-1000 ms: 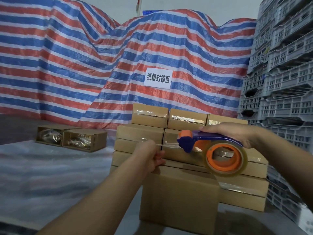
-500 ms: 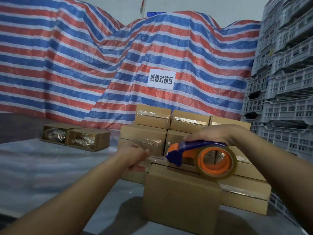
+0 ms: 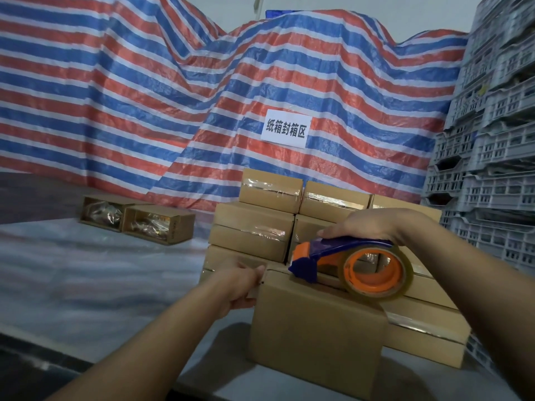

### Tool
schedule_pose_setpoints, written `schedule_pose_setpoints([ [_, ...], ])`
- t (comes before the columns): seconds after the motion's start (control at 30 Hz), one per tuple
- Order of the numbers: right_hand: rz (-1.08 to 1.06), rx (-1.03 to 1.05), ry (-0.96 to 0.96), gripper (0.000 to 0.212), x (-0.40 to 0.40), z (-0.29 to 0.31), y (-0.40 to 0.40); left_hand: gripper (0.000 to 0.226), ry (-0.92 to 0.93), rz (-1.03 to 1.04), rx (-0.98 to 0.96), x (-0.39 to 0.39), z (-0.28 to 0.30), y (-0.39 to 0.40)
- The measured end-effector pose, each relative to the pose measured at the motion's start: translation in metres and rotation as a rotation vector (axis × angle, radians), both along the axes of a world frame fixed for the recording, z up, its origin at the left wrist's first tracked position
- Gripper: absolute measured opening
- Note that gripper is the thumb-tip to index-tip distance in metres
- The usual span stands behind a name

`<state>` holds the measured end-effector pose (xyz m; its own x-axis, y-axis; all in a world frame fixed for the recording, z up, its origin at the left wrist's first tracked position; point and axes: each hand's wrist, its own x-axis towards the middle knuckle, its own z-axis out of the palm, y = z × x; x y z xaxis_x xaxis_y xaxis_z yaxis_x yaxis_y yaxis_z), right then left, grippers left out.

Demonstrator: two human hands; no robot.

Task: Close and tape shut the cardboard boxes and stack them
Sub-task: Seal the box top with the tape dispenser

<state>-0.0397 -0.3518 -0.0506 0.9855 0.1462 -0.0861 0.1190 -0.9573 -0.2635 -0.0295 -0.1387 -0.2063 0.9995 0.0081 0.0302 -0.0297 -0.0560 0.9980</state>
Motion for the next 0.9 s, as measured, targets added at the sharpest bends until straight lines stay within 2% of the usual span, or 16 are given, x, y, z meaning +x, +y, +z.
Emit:
schedule_pose_setpoints([
  [0.07,0.003,-0.004,-0.003,0.049,0.000,0.000,0.002,0.029,0.024,0.019,-0.013,-0.003,-0.002,-0.004],
  [0.2,-0.006,0.015,-0.001,0.048,0.001,0.000,0.001,0.046,0.064,0.064,-0.007,-0.010,-0.008,-0.007],
  [0.37,-0.006,-0.031,-0.030,0.049,0.001,0.000,0.004,0.047,0.110,0.051,-0.105,-0.014,-0.003,-0.012],
  [0.47,-0.005,-0.013,-0.028,0.049,-0.001,0.002,0.001,0.056,0.112,0.108,-0.046,-0.012,-0.007,-0.007],
  [0.6,-0.007,0.037,-0.013,0.048,0.000,0.000,-0.002,0.033,-0.053,0.222,0.019,-0.004,-0.005,0.001],
  [0.67,-0.002,0.027,-0.009,0.048,0.001,0.001,0.000,0.039,-0.113,0.188,0.076,-0.003,0.011,-0.003],
  [0.77,0.014,-0.012,-0.001,0.045,0.000,0.002,0.001,0.039,-0.064,0.037,0.253,-0.004,0.025,-0.014],
  [0.9,0.022,0.019,0.024,0.045,0.001,0.000,-0.001,0.031,0.047,-0.086,0.172,0.000,0.014,-0.015],
])
